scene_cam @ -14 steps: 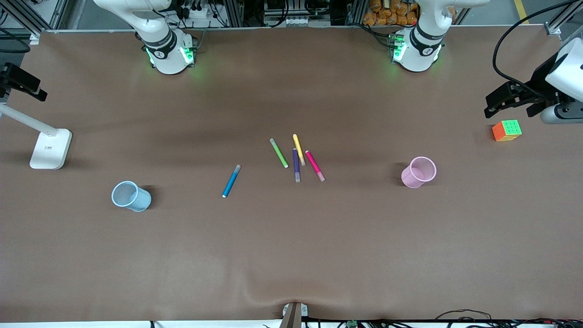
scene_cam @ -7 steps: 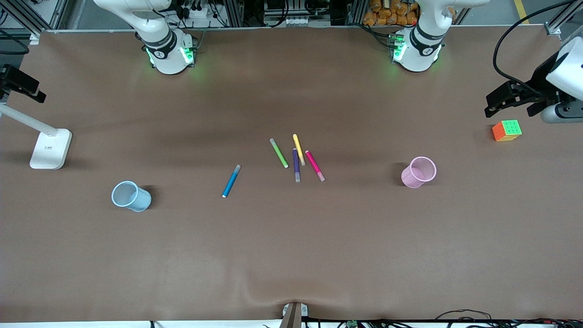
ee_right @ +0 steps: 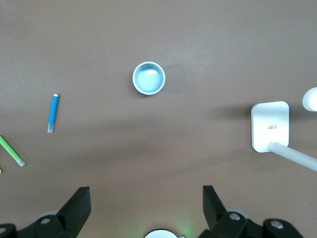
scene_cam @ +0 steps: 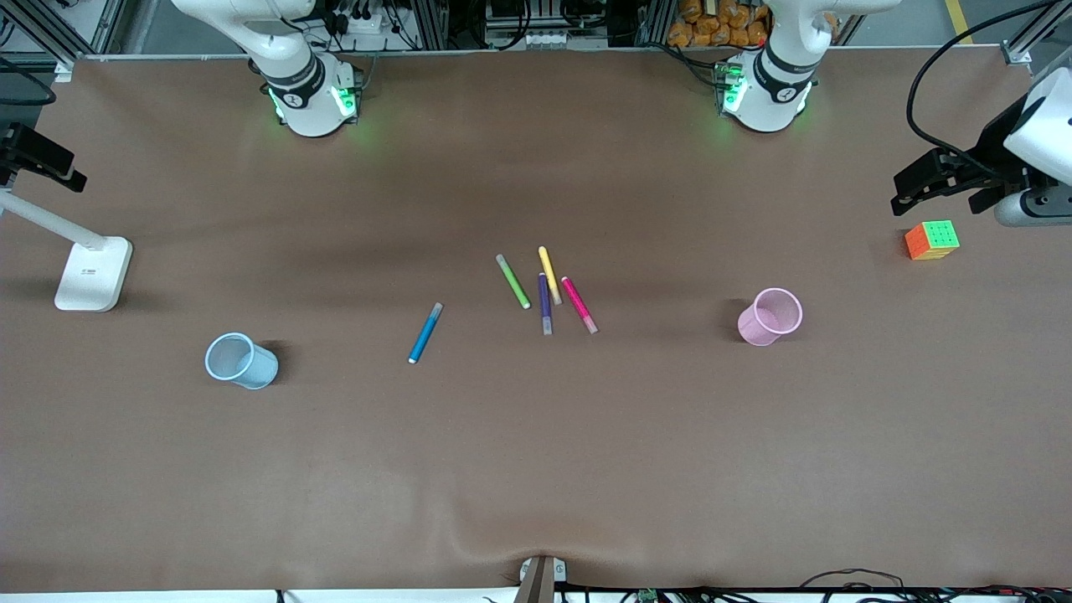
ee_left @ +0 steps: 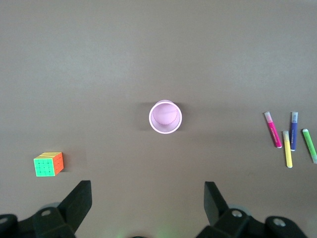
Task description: Place pink and blue markers in matching cups
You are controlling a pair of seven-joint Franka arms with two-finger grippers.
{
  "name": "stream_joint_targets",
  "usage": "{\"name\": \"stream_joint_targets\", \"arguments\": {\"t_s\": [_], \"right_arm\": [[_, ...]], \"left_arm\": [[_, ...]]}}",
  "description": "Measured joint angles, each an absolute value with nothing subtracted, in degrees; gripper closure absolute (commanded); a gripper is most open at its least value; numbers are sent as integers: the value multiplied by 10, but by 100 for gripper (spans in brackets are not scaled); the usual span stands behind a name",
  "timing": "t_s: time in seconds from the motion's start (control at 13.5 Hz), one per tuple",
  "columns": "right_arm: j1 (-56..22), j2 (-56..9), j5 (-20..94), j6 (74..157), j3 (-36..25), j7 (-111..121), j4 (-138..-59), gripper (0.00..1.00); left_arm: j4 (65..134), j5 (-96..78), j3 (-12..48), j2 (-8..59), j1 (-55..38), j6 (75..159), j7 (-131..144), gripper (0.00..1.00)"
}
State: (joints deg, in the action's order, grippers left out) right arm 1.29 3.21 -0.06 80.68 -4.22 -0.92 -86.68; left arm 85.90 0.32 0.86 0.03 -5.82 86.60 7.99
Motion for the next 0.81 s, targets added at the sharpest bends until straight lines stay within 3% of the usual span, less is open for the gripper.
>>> {"name": "stream_joint_targets", "arguments": {"t_s": [0.52, 0.81], "right_arm": [[13, 21, -1, 808, -42, -9, -868, 0], [11, -26, -1, 809, -38, -9, -869, 0]], "left_arm": [[867, 2, 11, 7, -60, 864, 80, 0], [871, 2, 13, 33, -63, 865, 80, 0]]}}
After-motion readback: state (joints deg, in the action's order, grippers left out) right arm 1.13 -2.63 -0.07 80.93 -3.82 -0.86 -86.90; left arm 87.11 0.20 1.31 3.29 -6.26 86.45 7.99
